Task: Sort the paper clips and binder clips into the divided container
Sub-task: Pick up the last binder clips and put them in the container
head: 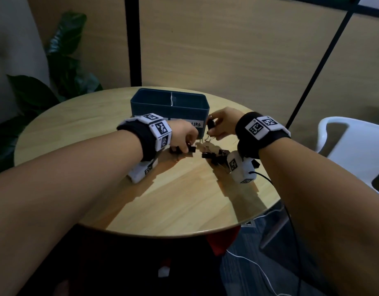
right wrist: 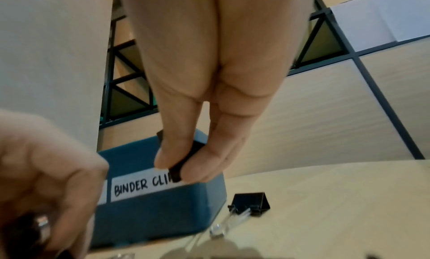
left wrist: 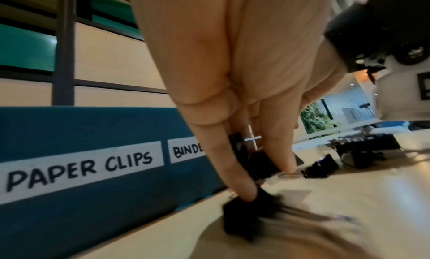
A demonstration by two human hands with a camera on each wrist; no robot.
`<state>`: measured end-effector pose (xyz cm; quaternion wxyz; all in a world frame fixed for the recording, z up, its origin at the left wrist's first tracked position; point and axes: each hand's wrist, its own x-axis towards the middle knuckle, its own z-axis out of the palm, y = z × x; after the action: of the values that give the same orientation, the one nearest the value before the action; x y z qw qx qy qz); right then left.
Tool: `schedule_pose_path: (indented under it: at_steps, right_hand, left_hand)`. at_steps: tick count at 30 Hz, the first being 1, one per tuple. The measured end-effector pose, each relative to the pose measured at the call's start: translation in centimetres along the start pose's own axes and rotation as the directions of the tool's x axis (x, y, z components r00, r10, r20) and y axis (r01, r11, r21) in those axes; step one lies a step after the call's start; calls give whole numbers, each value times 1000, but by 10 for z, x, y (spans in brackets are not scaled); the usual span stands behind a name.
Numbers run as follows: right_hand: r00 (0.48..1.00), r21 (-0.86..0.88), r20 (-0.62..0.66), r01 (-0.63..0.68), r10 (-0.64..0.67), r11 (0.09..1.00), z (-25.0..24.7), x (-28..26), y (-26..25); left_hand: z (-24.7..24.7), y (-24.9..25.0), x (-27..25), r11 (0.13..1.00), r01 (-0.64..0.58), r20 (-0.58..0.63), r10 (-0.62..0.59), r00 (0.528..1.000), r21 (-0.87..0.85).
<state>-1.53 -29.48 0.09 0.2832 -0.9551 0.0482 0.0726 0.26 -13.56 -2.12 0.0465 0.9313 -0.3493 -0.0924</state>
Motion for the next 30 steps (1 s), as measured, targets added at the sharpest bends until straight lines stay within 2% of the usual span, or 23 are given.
schedule_pose_path:
  at_steps: [3, 7, 10, 12, 15, 19, 21, 23, 25, 26, 28, 30]
  right_hand:
    - [996, 143, -89, 40, -27, 989, -12, -5, -3]
    - [964, 265, -251, 154, -86, 952, -22, 0, -12]
    - [925, 258, -361, 218, -116, 941, -23, 13, -24]
    - [904, 156, -400, 227, -149, 961, -23, 25, -30]
    - [910, 29, -382, 184, -160, 982, -21, 41, -32]
    - [946, -18, -282, 160, -158, 987, -14, 57, -33]
    - [952, -51, -259, 153, -161, 987, -12, 63, -32]
    - [965, -60, -205, 151, -161, 987, -12, 67, -31]
    - [973, -15, -171, 157, -157, 987, -12, 68, -29]
    - [967, 14, -198, 163, -157, 987, -12, 68, -28]
    - [934, 75, -342, 140, -107, 987, -17, 69, -22]
    - [889, 70, -458, 33, 3, 997, -25, 72, -10]
  left_hand:
    - [-8, -11, -4, 976, 25, -28, -32, 999, -219]
    - [-25, -17, -8, 887, -9, -113, -49, 992, -462]
    - [-50, -21, -5, 761, -84, -235, -91, 968, -643]
    - [-65, -25, 2, 661, -120, -291, -154, 944, -740]
    - [-76, -33, 17, 588, -121, -296, -212, 931, -800]
    - [-85, -48, 35, 415, -122, -235, -233, 943, -902]
    - [-88, -52, 42, 369, -129, -232, -250, 940, -920]
    - [-86, -53, 51, 404, -114, -246, -291, 924, -908]
    - [-80, -51, 59, 555, -45, -264, -321, 910, -831]
    - [-76, -51, 62, 662, 9, -263, -311, 913, -750]
    - [-71, -49, 64, 831, 93, -248, -268, 931, -549]
    - [-69, -42, 58, 906, 91, -245, -207, 947, -413]
